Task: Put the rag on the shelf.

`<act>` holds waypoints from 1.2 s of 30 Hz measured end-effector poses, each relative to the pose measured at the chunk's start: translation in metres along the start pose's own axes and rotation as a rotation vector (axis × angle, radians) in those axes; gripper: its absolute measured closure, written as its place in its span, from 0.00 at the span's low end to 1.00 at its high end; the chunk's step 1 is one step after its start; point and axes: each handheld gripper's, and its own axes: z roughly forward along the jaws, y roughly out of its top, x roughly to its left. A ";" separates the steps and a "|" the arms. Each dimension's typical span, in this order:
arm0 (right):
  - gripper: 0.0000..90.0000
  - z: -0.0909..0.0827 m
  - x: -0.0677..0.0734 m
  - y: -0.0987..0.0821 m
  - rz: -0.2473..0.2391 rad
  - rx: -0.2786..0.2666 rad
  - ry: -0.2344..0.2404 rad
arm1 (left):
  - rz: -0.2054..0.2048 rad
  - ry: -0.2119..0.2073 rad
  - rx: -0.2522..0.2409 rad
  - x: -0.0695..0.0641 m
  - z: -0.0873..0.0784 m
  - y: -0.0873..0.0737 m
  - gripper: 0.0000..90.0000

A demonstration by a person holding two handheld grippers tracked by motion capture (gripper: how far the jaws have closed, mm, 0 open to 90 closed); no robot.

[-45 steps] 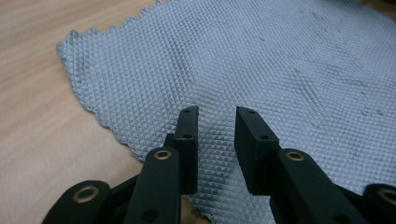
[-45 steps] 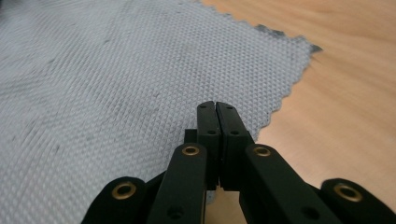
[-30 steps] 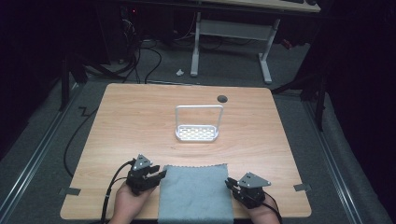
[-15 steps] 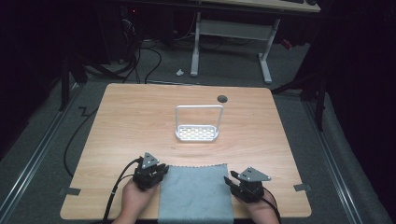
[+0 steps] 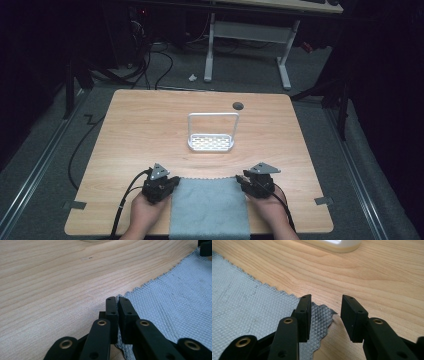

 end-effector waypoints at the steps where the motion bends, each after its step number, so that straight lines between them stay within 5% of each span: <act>1: 0.68 0.000 0.000 0.000 0.000 0.000 0.000 | 0.000 0.000 0.000 0.000 0.000 0.000 0.96; 22: 0.98 -0.001 0.011 -0.007 -0.034 -0.011 0.013 | -0.022 -0.021 0.003 0.001 -0.001 -0.001 0.98; 26: 0.99 -0.006 0.010 -0.006 -0.026 -0.043 0.022 | -0.055 -0.041 -0.051 0.004 -0.008 -0.001 0.99; 36: 0.99 -0.023 0.014 -0.005 -0.038 -0.159 0.014 | -0.034 -0.034 -0.155 -0.003 -0.023 -0.001 0.99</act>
